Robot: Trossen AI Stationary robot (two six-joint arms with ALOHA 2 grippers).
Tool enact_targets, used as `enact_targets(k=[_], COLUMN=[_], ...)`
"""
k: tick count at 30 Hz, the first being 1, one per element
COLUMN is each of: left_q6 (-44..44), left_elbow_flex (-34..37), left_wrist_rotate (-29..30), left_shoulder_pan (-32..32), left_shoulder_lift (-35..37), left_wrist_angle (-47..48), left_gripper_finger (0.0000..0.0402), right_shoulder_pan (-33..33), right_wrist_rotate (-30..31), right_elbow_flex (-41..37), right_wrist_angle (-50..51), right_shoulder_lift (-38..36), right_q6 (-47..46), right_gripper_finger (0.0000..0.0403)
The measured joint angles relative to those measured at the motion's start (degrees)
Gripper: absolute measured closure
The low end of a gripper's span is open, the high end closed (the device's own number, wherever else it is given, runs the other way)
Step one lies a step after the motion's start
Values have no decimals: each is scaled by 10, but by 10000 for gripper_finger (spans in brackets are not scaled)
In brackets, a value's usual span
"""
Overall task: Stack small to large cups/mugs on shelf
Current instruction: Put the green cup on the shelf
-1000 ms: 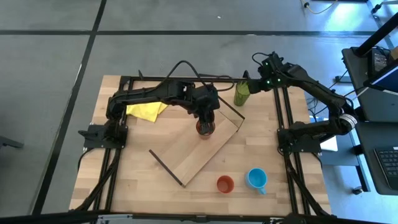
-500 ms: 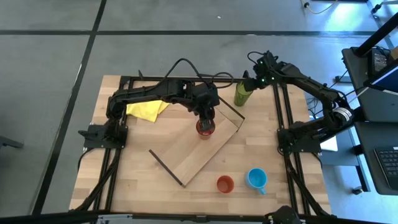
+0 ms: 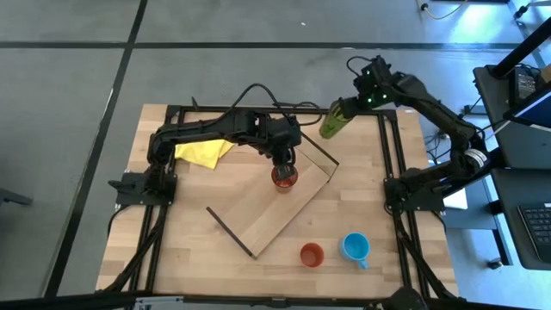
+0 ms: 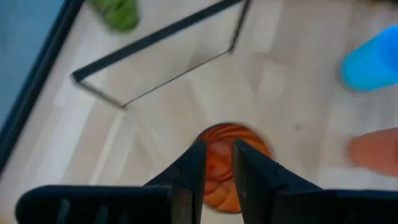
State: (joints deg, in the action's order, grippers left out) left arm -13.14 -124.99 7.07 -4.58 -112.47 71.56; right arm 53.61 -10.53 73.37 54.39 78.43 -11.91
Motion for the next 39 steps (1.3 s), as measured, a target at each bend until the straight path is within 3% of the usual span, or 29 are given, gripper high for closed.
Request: enact_targets(k=[8, 15, 20, 26, 32, 39], left_q6=[12, 31, 32, 33, 33, 25], left_elbow_flex=[43, 55, 55, 55, 55, 59], left_wrist_rotate=[28, 28, 29, 65, 71, 87], left_shoulder_pan=[0, 0, 0, 8, 19, 47], left_shoulder_lift=[-1, -1, 14, 58, 95, 102], left_wrist_angle=[12, 1, -8, -7, -4, -2], left_gripper_finger=[332, 332, 332, 332, 332, 332], right_shoulder_pan=[-102, -226, -340, -451, -478, -467], right_wrist_rotate=[62, 100, 101, 153, 195, 196], right_elbow_flex=[220, 356, 355, 339, 339, 339], right_wrist_angle=[209, 316, 309, 304, 303, 273], right_shoulder_lift=[-1, -1, 0, 41, 97, 147], right_q6=[30, -49, -112, -151, -161, -140], right_gripper_finger=[392, 392, 392, 392, 386, 388])
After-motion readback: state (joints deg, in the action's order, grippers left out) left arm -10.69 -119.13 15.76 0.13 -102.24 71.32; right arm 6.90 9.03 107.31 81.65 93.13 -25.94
